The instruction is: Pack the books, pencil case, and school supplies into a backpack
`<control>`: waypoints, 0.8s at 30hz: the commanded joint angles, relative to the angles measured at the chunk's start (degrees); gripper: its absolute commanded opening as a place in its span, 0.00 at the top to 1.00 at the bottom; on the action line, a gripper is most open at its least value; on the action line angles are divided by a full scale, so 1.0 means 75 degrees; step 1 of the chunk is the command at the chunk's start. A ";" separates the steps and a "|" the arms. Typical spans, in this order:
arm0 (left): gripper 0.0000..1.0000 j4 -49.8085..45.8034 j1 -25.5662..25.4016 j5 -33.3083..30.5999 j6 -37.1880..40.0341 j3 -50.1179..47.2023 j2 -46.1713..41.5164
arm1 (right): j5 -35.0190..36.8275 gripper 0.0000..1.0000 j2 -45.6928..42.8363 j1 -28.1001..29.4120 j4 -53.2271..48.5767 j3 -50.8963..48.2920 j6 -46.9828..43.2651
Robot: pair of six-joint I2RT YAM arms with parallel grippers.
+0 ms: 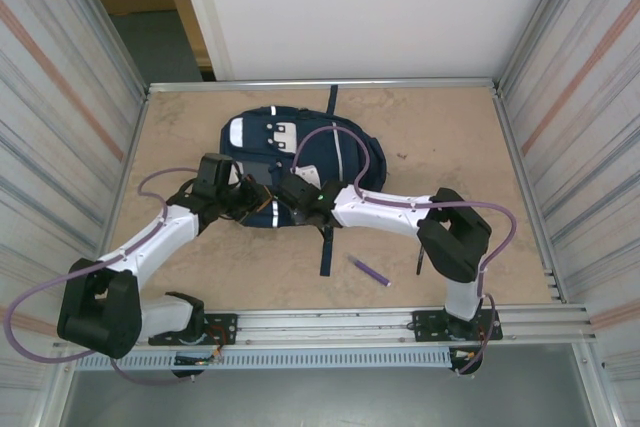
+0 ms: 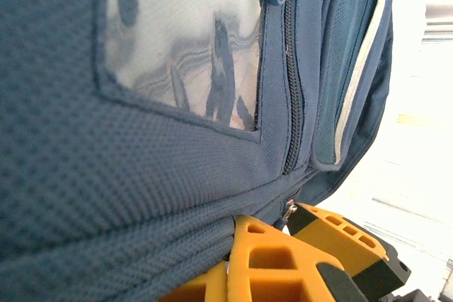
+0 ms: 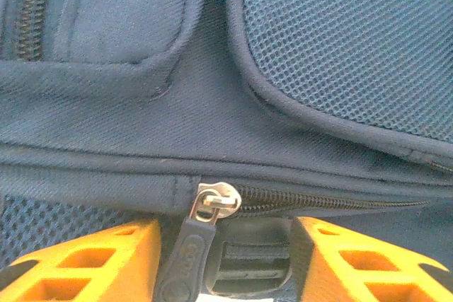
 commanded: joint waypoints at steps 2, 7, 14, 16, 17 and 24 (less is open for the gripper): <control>1.00 0.0378 -0.0003 0.0651 0.0144 0.0105 0.0074 | 0.0836 0.53 0.0267 0.0286 -0.0263 0.0544 0.0518; 1.00 0.0498 0.0007 0.0742 0.0061 0.0056 0.0100 | 0.0867 0.61 0.0487 0.0302 -0.0474 0.0824 0.0415; 1.00 0.0438 0.0035 0.0782 0.0139 0.0119 0.0157 | 0.0385 0.69 0.0493 0.0254 -0.0588 0.0905 0.0456; 1.00 0.0421 0.0045 0.0760 0.0144 0.0114 0.0180 | 0.0380 0.69 0.0533 0.0254 -0.0625 0.0926 0.0435; 1.00 0.0438 0.0054 0.0767 0.0113 0.0100 0.0180 | 0.0393 0.68 0.0554 0.0255 -0.0694 0.0960 0.0436; 1.00 0.0493 0.0067 0.0815 0.0098 0.0121 0.0261 | 0.0052 0.63 0.0815 0.0242 -0.0771 0.1070 0.0455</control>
